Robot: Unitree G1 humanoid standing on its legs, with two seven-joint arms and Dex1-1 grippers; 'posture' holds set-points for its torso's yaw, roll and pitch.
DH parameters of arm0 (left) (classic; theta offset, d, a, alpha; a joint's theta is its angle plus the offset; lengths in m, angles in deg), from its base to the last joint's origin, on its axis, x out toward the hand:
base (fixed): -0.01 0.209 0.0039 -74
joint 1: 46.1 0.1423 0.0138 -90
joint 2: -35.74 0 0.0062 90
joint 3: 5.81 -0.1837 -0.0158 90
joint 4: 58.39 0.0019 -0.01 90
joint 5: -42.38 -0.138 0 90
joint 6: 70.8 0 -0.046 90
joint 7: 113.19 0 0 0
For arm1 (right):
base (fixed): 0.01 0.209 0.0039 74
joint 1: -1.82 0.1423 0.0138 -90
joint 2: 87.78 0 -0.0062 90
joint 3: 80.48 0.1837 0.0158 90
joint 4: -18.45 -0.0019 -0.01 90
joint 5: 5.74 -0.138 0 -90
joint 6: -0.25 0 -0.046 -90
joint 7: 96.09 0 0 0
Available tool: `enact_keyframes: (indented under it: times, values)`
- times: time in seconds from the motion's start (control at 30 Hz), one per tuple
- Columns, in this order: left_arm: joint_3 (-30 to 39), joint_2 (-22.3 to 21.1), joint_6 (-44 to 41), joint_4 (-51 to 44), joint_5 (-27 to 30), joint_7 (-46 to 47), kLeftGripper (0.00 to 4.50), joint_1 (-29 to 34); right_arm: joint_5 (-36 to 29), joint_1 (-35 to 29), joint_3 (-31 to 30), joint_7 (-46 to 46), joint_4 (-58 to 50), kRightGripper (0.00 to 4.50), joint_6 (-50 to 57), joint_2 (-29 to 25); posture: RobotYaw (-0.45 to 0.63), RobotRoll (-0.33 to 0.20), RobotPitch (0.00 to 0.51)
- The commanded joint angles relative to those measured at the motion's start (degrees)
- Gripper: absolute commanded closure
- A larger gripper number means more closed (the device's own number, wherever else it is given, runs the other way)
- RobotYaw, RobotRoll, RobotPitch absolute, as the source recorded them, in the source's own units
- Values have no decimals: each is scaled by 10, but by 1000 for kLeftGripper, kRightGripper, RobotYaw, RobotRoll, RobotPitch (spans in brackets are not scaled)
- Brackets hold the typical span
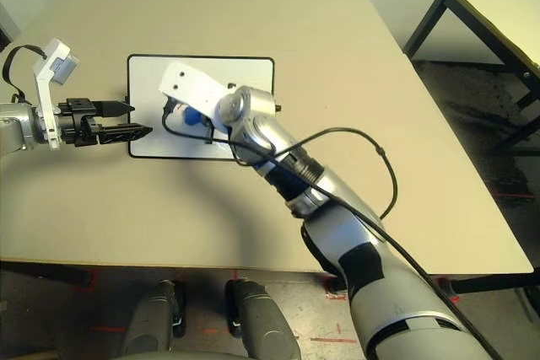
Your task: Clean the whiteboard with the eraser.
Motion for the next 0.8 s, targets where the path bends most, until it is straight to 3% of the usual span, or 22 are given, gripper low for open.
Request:
enact_keyframes:
  times: [0.03,0.3,0.4,0.8]
  values:
    - [4,-1,0,-1,-4,1,0,1,-2,-10,-1,-2,7,3881,-5,8,35,0,158]
    - [6,-2,-5,-5,-2,2,0,5,23,-114,-51,49,-118,3881,20,-21,38,0,164]
    - [6,-2,-5,-4,-2,2,0,4,29,-125,-57,58,-132,3881,25,-28,36,0,164]
    - [2,5,-5,-6,-2,2,0,3,11,-13,10,0,18,3881,-11,4,25,0,162]
